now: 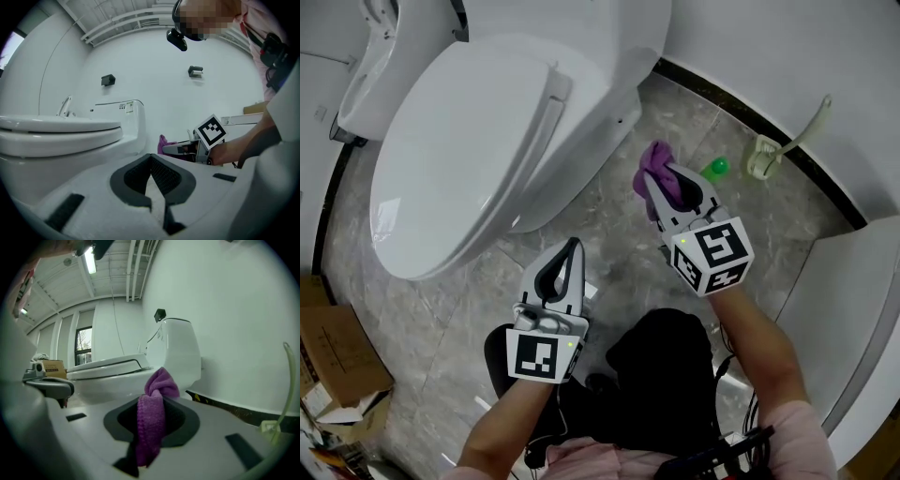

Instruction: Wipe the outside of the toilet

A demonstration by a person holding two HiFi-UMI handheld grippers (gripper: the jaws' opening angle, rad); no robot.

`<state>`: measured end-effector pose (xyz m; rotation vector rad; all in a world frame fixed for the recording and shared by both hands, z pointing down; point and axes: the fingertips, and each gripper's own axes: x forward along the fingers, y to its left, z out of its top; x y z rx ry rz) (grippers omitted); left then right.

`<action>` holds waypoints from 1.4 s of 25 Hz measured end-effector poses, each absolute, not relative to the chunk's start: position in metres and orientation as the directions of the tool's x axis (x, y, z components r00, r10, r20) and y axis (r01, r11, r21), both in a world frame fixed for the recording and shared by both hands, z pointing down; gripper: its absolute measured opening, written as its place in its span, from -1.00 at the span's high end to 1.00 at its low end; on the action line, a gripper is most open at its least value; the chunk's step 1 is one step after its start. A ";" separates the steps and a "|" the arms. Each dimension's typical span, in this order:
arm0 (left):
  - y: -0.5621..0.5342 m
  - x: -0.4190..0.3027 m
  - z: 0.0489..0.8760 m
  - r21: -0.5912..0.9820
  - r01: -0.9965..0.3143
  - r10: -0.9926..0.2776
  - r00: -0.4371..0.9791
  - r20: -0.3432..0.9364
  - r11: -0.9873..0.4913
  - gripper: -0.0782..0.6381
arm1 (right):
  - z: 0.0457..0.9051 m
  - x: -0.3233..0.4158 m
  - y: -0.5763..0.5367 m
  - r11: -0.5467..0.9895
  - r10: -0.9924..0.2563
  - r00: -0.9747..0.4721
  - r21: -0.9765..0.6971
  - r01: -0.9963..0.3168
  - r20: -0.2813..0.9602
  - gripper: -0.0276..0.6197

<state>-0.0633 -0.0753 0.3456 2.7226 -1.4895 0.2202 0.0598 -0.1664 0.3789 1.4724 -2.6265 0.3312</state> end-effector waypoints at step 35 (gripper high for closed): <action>-0.063 -0.074 0.371 0.012 -0.858 -0.839 0.505 0.199 -0.514 0.77 | 0.382 0.080 -0.354 0.510 -0.843 -0.499 0.003 -0.860 0.198 0.65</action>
